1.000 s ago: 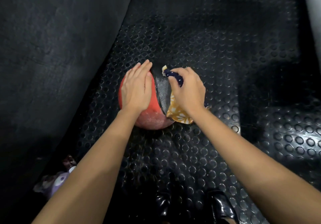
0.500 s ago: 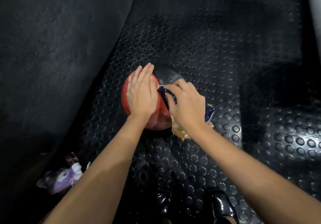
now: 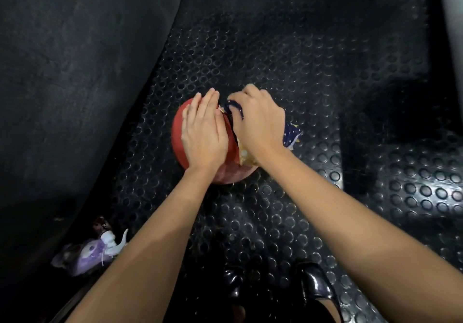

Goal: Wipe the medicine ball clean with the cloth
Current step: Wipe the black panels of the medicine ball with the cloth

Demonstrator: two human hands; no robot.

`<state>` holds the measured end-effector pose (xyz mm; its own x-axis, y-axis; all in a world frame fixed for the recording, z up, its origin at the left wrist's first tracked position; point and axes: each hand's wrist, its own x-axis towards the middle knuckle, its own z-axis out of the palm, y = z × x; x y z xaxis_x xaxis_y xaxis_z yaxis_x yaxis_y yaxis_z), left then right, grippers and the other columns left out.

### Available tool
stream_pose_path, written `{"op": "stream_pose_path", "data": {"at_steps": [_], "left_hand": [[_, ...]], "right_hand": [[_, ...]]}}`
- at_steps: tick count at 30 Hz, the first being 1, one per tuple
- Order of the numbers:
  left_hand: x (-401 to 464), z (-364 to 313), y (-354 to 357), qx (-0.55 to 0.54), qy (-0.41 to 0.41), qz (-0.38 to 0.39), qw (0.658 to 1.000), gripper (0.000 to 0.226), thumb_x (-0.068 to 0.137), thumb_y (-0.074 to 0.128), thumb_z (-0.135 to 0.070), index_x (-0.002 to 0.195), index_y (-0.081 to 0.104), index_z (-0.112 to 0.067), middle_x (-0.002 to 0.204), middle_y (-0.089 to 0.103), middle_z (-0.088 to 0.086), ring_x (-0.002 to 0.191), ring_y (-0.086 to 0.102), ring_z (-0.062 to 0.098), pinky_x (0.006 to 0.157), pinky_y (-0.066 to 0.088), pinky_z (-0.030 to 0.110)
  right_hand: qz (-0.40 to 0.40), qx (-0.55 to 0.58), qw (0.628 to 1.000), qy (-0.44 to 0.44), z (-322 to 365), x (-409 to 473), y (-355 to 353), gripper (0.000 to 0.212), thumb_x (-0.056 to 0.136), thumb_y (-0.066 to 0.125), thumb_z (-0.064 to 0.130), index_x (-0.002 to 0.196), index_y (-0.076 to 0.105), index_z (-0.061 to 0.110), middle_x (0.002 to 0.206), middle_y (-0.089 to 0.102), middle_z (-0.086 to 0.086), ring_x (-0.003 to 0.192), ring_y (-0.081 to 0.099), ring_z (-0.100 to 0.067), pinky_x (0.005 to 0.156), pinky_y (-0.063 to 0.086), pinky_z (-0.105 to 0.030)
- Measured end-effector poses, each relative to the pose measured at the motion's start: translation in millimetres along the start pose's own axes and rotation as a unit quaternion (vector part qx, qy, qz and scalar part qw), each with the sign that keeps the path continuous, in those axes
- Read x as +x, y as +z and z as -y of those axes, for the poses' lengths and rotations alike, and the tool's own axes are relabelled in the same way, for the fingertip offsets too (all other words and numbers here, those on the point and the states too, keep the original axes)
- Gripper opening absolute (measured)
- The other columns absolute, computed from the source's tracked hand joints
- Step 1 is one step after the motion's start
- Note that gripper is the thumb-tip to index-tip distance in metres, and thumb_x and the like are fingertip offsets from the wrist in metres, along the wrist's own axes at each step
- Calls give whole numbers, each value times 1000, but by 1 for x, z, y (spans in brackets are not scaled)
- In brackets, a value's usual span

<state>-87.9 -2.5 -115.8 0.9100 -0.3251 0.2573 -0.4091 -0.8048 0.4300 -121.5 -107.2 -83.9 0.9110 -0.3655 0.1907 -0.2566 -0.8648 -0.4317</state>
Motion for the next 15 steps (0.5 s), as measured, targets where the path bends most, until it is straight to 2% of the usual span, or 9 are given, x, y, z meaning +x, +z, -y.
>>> {"op": "stream_pose_path", "data": {"at_steps": [5, 7, 11, 15], "left_hand": [[7, 4, -4, 1, -15, 6, 1000, 52, 96, 21, -23, 139, 47, -13, 146, 44, -2, 140, 31, 17, 116, 12, 31], [3, 3, -4, 9, 1, 2, 1000, 55, 95, 18, -26, 140, 46, -11, 147, 44, -1, 140, 31, 18, 116, 13, 32], [-3, 1, -1, 6, -8, 0, 1000, 54, 97, 18, -29, 141, 44, -10, 148, 42, 1, 141, 30, 18, 116, 12, 31], [-1, -1, -1, 14, -9, 3, 1000, 57, 95, 17, -29, 142, 42, -8, 149, 40, 3, 141, 31, 19, 116, 13, 33]], "right_hand": [[-41, 27, 997, -51, -1, -49, 5, 25, 87, 48, 29, 94, 71, 23, 85, 60, 4, 75, 57, -18, 46, 39, -25], [-46, 16, 998, -47, -1, -39, 6, 21, 87, 52, 27, 92, 71, 23, 84, 61, 4, 74, 57, -18, 46, 38, -25], [-15, 7, 1000, -4, 3, -9, 4, 17, 91, 55, 25, 99, 70, 23, 95, 61, 4, 86, 56, -18, 50, 37, -27], [-62, 19, 997, -51, -7, -47, 3, 23, 87, 50, 29, 94, 71, 23, 83, 62, 5, 75, 58, -16, 46, 37, -24]]}}
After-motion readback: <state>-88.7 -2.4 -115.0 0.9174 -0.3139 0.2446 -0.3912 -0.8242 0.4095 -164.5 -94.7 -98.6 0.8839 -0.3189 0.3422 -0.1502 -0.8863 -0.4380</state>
